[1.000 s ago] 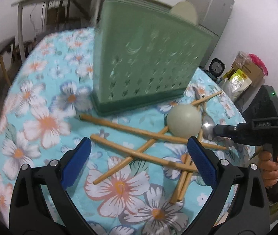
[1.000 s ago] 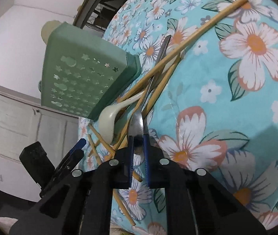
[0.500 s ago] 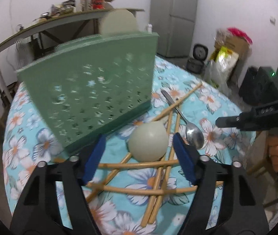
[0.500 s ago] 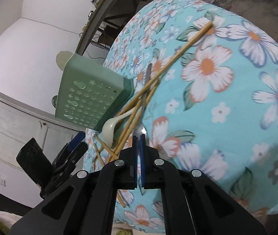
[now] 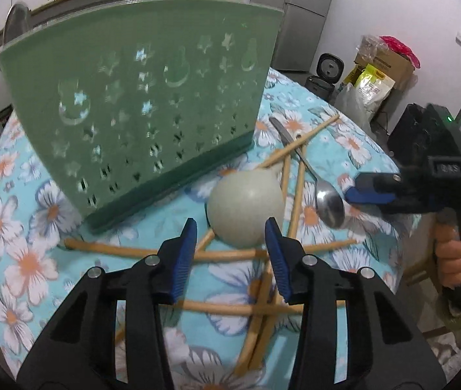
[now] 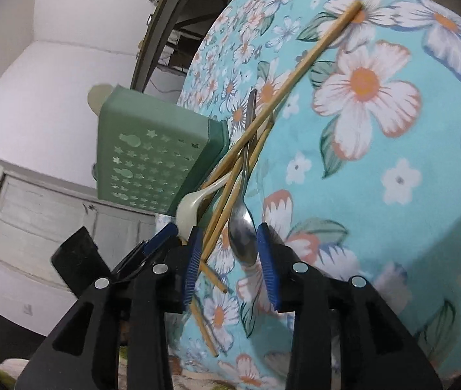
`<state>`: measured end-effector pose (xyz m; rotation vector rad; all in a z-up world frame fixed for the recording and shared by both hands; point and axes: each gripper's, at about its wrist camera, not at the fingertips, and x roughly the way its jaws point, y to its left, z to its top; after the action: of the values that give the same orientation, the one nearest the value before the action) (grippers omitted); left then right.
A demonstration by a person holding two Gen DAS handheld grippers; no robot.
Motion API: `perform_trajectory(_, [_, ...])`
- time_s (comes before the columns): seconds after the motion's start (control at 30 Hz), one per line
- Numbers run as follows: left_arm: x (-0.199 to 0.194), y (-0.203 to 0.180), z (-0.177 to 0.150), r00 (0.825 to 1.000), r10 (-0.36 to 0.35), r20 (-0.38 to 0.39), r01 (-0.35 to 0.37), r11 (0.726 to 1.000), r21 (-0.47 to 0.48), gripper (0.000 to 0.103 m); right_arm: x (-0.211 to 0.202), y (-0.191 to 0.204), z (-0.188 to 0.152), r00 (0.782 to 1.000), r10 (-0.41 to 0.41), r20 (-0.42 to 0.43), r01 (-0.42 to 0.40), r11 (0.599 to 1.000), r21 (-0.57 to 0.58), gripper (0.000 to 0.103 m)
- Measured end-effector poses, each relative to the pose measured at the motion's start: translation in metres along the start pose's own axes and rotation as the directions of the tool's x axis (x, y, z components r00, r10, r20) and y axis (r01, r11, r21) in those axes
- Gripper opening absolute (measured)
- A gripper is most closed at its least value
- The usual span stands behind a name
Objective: Organize utensils
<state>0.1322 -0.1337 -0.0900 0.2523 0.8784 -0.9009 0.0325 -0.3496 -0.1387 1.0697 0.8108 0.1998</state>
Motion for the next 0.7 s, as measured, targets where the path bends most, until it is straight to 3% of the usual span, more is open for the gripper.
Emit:
perform_trajectory(0.2, [0.002,-0.003,-0.008,1.0,0.007,-0.025,-0.007,1.0,0.011,0.041,0.033,0.027,-0.001,0.994,-0.107,-0.039,0.1,0.982,-0.159,0.035])
perform_trajectory(0.3, [0.0,-0.006,-0.013,0.999,0.012,-0.031,-0.011,1.0,0.021,0.041,0.041,0.031,-0.003,0.99,-0.136,-0.032,0.128,0.976,-0.176,0.018])
perform_trajectory(0.33, [0.0,-0.007,-0.013,0.999,0.013,-0.034,-0.013,1.0,0.021,0.041,0.042,0.029,-0.002,0.992,-0.121,-0.034,0.114,0.98,-0.162,0.015])
perform_trajectory(0.37, [0.0,-0.006,-0.013,0.999,0.016,-0.035,-0.015,1.0,0.022,0.041,0.041,0.026,-0.002,0.995,-0.094,-0.032,0.089,0.987,-0.137,0.004])
perform_trajectory(0.7, [-0.01,-0.023,-0.007,0.999,0.016,0.032,-0.02,0.994,0.109,0.046,0.001,0.015,-0.007,0.999,-0.041,0.025,0.042,0.997,-0.065,0.003])
